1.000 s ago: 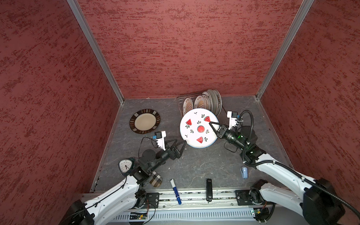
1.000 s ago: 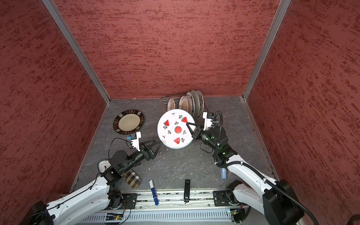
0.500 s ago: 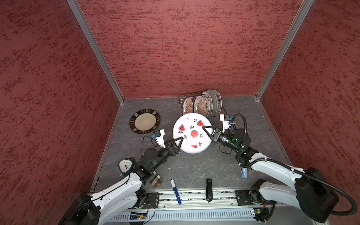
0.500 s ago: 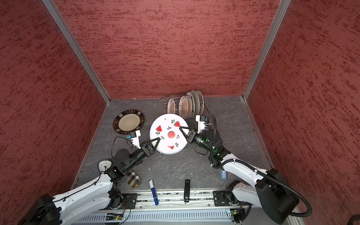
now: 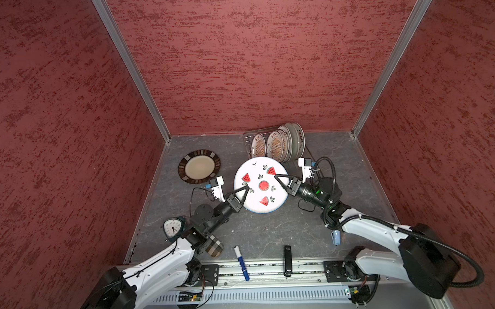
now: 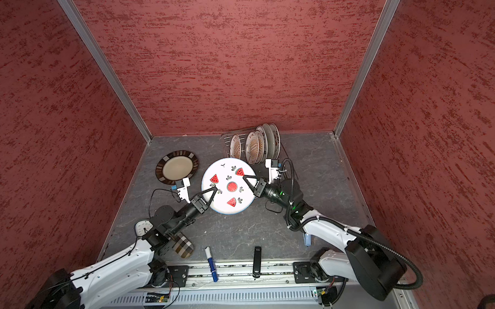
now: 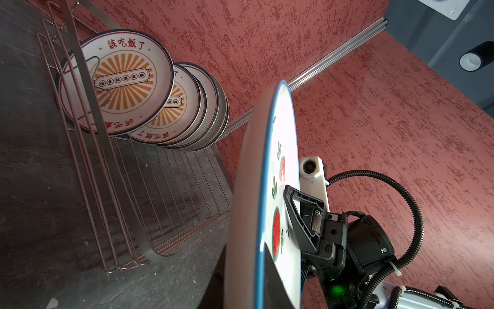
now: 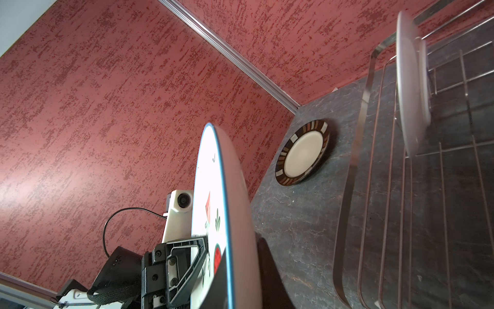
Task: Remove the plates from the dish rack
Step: 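Grasp the watermelon plate's rim with the left gripper while the right gripper holds it, then carry the plate toward the striped plate with the left gripper while the right releases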
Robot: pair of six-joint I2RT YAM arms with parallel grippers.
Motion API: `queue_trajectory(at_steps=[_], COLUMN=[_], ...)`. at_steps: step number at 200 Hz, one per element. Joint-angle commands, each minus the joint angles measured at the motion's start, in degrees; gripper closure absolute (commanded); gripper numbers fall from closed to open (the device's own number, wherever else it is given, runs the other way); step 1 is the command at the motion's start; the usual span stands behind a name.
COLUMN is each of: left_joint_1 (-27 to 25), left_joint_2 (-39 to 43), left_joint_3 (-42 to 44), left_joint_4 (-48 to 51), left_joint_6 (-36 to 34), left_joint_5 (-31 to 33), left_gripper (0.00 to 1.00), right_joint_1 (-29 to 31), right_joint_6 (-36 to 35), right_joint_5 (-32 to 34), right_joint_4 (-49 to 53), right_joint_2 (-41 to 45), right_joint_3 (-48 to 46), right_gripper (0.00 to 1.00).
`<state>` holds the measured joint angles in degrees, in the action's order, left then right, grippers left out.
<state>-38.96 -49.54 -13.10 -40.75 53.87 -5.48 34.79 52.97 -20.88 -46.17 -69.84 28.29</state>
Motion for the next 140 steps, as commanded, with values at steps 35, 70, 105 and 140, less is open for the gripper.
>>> queue_trajectory(at_steps=[35, 70, 105, 140], left_joint_1=[-0.42, 0.18, 2.35, 7.41], left_joint_2=[-2.05, -2.11, -1.7, -0.81], left_joint_3=[-0.61, -0.67, -0.6, -0.04], left_joint_4=[-1.0, -1.22, -0.59, -0.76], left_joint_6=[-0.6, 0.23, 1.38, 3.54], left_joint_5=[-3.76, -2.57, -2.45, -4.85], left_gripper=[0.96, 1.0, 1.0, 1.0], right_joint_1=[0.79, 1.41, 2.04, 2.91], right_joint_6=[0.11, -1.11, -2.89, -4.93], right_joint_5=[1.11, -2.54, -3.04, -1.09], right_joint_4=[-7.98, -8.58, -7.47, -3.49], right_joint_2=[-2.22, -4.95, -5.25, -3.0], right_joint_3=[1.57, 3.15, 3.58, 3.45], right_gripper=[0.87, 0.68, 0.34, 0.01])
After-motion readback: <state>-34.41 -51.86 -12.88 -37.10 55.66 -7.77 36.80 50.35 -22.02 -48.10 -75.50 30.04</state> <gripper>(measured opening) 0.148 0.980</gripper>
